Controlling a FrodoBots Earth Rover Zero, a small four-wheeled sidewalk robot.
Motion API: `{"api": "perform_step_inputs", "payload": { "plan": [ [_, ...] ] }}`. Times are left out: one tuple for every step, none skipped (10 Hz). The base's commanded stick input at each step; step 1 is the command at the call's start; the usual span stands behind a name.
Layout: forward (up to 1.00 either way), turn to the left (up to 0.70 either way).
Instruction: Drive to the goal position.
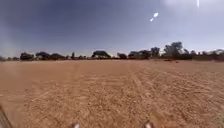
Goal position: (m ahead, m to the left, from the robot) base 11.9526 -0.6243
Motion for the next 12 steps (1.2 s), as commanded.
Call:
{"api": "perform_step_inputs", "payload": {
  "plan": [
    [0.45,0.0],
    [0.45,0.0],
    [0.45,0.0],
    [0.45,0.0],
    [0.45,0.0],
    [0.45,0.0],
    [0.45,0.0],
    [0.45,0.0],
    [0.45,0.0],
    [0.45,0.0],
    [0.45,0.0],
    [0.45,0.0]
  ]
}}
